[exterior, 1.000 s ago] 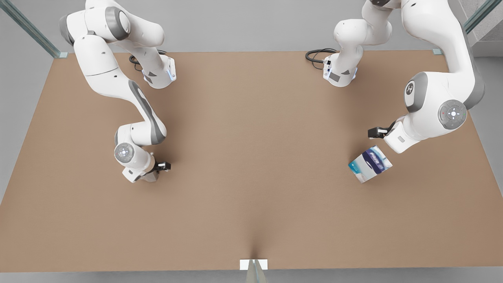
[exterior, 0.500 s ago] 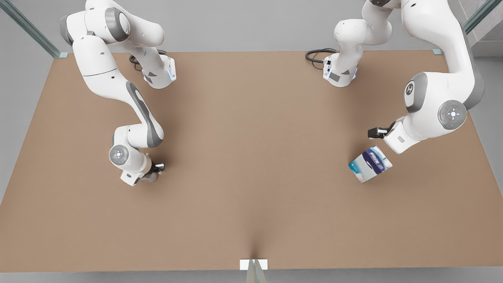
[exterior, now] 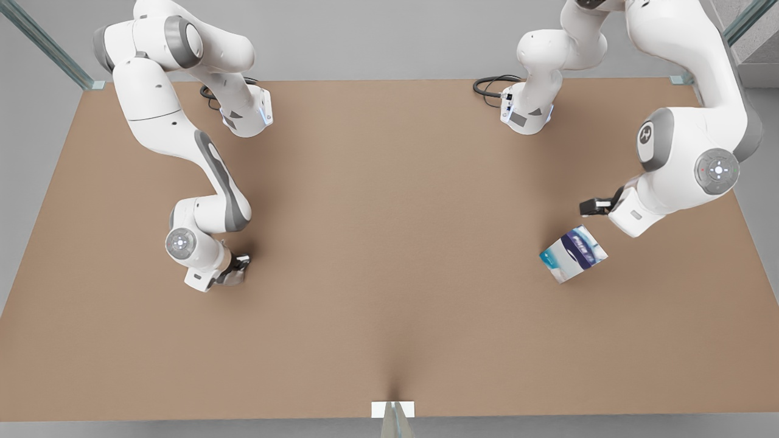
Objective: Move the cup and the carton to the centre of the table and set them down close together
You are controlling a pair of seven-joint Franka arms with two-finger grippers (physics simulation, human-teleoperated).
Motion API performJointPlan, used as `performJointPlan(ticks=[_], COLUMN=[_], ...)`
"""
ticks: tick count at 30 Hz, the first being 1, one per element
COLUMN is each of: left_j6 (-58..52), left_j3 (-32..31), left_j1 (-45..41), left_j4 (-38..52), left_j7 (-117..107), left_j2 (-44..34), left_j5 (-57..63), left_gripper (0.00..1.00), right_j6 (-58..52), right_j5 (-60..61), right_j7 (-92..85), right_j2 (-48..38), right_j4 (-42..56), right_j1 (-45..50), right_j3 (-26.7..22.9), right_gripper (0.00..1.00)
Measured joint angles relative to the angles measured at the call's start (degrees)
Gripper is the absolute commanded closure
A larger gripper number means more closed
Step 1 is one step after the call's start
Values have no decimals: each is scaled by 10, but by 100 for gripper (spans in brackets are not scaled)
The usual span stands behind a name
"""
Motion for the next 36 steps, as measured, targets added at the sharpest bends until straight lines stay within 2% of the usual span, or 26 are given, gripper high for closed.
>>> performJointPlan(ticks=[4,7,9,13,15,17,19,21,24,27,28,32,34,35,36], left_j6=[9,9,12,41,129,174,232,255,256,243,244,244,244,247,250], left_j3=[3,4,4,24,58,60,60,60,60,60,60,67,67,67,67], left_j1=[-4,1,-2,-1,3,-14,-18,-26,-25,-25,-25,-24,-24,-24,-24], left_j4=[-1,-1,-1,-12,-49,-77,-109,-124,-121,-124,-124,-125,-125,-125,-125], left_j7=[-5,-4,-5,-22,-41,-151,-150,-147,-155,-155,-155,-212,-217,-217,-215], left_j2=[0,1,4,6,14,19,28,37,56,65,69,73,80,83,89], left_j5=[-1,-1,-1,-1,-3,-6,-27,-38,-46,-49,-50,-51,-52,-52,-52], left_gripper=[0,0,0,0,0,0,0,0,0,0,0,0,0,0,0], right_j6=[-47,-78,-113,-200,-251,-282,-301,-295,-229,-214,-217,-206,-195,-191,-193], right_j5=[-2,-3,-13,-7,-3,3,14,16,34,35,18,-79,-85,-85,-87], right_j7=[89,210,327,506,576,648,684,709,738,738,738,724,713,713,714], right_j2=[-2,1,18,105,151,213,280,339,365,391,395,421,424,424,424], right_j4=[39,72,126,312,418,533,638,717,744,744,744,743,743,743,743], right_j1=[16,19,59,181,226,268,327,366,410,436,457,473,473,473,473], right_j3=[6,52,71,66,59,59,37,37,40,39,19,17,16,16,16], right_gripper=[79,79,79,79,79,79,79,79,79,79,79,79,79,66,0])
